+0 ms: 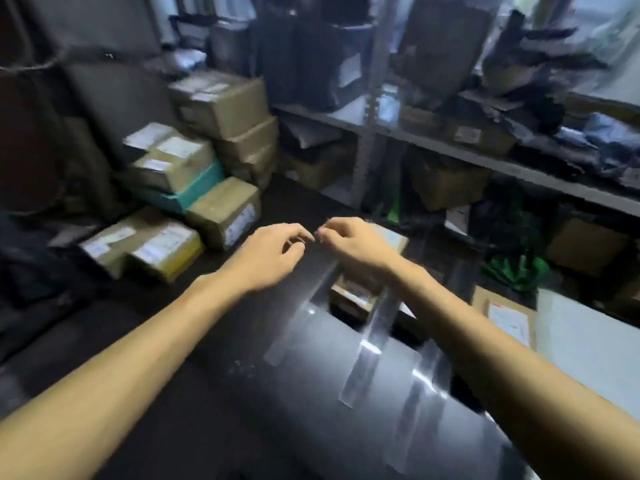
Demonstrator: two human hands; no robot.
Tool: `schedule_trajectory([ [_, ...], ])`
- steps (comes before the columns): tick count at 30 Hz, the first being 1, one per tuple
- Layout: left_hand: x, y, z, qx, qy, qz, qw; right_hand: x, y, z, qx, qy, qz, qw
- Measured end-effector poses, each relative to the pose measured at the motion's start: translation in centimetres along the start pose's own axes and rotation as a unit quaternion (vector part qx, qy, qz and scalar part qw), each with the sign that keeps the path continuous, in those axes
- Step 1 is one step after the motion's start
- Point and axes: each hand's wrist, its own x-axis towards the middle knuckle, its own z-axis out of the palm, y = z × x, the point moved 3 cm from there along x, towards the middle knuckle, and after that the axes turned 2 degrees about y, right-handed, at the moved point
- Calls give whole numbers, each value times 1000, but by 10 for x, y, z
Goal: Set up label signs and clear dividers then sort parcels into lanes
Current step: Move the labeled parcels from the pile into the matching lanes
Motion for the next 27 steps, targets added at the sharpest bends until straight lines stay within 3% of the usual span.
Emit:
schedule_trajectory([
  [7, -49, -128, -126, 24, 114, -76, 990, 77, -169, 89, -47, -27, -160, 986],
  [13, -78, -236, -197, 2, 137, -160, 978, 131, -240, 160, -47, -31, -153, 987],
  [18, -53, -297, -224, -8, 117, -166, 979, 195, -240, 199, -37, -34, -117, 992],
  [27, 85, -429, -209, -26, 46, -143, 988, 347, -173, 233, 82, 48, 67, 993],
])
